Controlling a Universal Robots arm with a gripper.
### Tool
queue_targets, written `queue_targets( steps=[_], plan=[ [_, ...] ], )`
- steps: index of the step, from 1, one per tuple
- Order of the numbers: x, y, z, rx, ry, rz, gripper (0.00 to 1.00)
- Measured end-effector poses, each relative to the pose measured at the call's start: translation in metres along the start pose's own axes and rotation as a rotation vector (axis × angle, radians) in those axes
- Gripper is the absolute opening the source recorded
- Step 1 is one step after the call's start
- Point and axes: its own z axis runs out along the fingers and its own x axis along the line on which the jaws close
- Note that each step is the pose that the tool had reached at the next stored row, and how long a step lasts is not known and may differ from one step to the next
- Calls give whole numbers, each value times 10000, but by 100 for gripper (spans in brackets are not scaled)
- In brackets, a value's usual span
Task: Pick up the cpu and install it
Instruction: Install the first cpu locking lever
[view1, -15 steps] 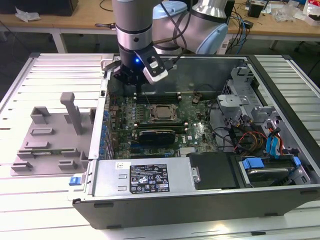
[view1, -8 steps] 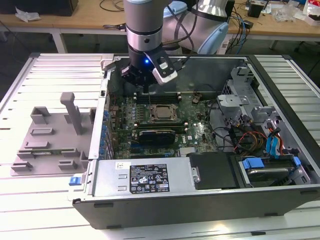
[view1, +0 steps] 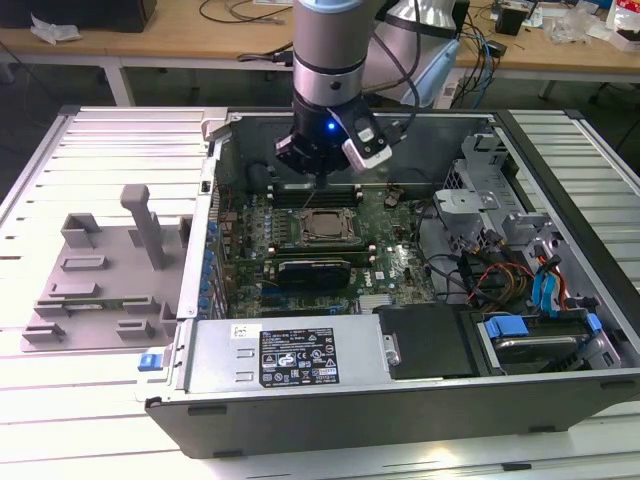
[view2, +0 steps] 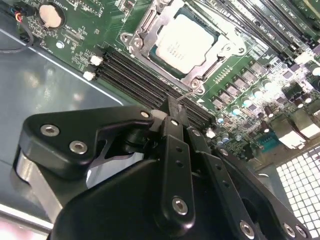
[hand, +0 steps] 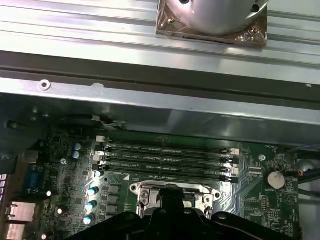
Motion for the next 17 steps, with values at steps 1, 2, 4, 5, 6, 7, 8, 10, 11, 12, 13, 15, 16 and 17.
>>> queue_targets(
  steps=[1,2,4,5,6,7,8,10,11,12,13,15,16,17],
  plan=[
    [-11,-1,5,-3,2,0,11],
    [-31,-4,11,-4,14,2,11],
    [-122,-19,36,-4,48,11,11],
    [-155,-24,45,-4,57,10,11],
    [-194,-31,58,-5,60,11,11],
    [-228,-37,72,-7,60,12,11],
    [-241,-40,80,-6,61,12,11],
    [-264,-52,124,-6,60,12,11],
    [-274,-60,160,-6,60,13,11],
    [-278,-64,177,-4,60,12,11],
    [-278,-64,176,-2,61,13,11],
    [-264,-62,173,-4,51,10,11],
    [-245,-57,155,-1,21,3,11],
    [-232,-54,149,1,-2,-1,11]
  ],
)
